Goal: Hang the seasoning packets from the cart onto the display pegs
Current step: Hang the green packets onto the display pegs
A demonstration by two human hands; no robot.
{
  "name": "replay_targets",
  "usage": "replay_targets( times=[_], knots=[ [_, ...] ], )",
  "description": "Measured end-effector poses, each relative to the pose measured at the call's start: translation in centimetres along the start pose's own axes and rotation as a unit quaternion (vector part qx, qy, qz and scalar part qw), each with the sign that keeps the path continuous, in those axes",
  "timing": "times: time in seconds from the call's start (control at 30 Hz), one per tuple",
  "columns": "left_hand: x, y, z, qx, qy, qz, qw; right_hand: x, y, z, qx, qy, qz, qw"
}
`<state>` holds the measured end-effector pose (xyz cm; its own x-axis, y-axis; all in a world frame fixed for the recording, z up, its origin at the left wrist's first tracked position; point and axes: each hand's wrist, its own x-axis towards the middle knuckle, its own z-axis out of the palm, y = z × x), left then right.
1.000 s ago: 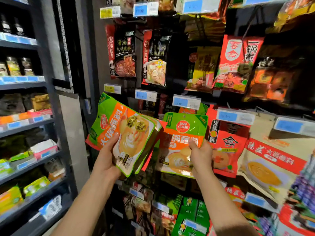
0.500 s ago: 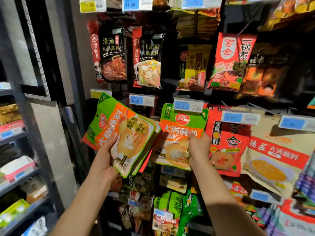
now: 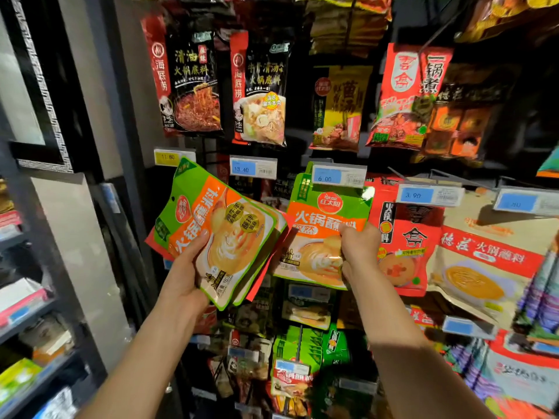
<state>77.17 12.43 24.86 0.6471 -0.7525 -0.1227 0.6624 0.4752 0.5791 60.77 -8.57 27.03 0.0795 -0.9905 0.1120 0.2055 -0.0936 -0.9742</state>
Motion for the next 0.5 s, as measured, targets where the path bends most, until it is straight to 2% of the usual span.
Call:
replay_targets(
  times=[0.1, 0.33, 0.5],
  knots=[
    [0.1, 0.0, -0.1, 0.002, 0.004, -0.002, 1.0, 0.3, -0.1, -0.2, -0.019, -0.005, 0.02, 1.0],
    [0.3, 0.2, -0.5, 0.008, -0.008, 0.002, 1.0, 0.9, -0.4, 0.0, -0.048, -0.004, -0.002, 0.999],
    [0.7, -0.1, -0.6, 0.02, -0.014, -0.008, 1.0, 2.4, 0.3, 0.8, -0.187, -0.002, -0.012, 0.982]
  ],
)
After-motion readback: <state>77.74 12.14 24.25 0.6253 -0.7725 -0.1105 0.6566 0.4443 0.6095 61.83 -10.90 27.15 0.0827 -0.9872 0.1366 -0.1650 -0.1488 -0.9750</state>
